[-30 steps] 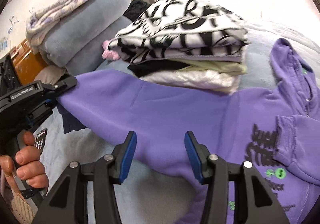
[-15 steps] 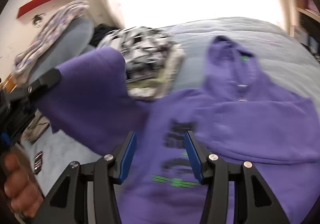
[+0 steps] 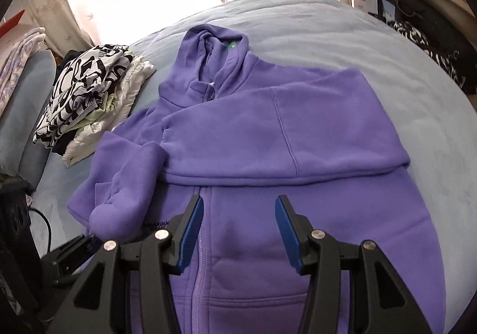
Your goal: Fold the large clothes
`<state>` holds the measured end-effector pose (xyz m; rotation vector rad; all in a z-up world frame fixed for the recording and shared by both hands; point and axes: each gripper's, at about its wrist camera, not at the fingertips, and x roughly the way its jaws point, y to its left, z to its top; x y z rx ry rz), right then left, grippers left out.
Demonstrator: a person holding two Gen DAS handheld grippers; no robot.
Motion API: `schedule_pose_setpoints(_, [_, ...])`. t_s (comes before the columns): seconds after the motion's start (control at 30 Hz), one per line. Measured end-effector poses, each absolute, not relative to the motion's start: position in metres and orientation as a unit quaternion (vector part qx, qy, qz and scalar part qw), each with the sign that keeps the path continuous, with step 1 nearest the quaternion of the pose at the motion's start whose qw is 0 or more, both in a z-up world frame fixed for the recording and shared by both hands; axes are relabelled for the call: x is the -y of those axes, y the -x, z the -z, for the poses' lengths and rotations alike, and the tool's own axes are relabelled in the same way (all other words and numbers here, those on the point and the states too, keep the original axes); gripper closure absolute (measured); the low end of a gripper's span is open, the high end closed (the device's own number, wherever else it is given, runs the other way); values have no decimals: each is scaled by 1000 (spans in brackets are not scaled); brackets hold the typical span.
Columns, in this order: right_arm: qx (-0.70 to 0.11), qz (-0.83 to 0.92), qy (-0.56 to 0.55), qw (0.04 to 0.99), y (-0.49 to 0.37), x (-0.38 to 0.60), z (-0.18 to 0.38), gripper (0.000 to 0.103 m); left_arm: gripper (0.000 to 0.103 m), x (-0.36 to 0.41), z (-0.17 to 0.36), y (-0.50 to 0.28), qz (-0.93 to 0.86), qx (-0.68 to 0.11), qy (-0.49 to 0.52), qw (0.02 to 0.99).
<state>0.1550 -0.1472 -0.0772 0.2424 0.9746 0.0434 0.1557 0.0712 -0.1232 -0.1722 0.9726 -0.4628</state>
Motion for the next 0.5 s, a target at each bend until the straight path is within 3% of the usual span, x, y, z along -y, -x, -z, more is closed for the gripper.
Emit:
schedule_pose_setpoints(0.27, [-452,-98,-112,880,-146,120,62,53,23,-115,108,-111,192,-453,121,862])
schedule_pose_setpoints(0.37, [-454,-127,-94,877,-141,100,62,42,23,-141,107,-92,165,-448,150,866])
schedule_pose_setpoints(0.5, [-461,-167,-61,870,-133,68,68,40,23,-171,106,-74,125,-440,168,874])
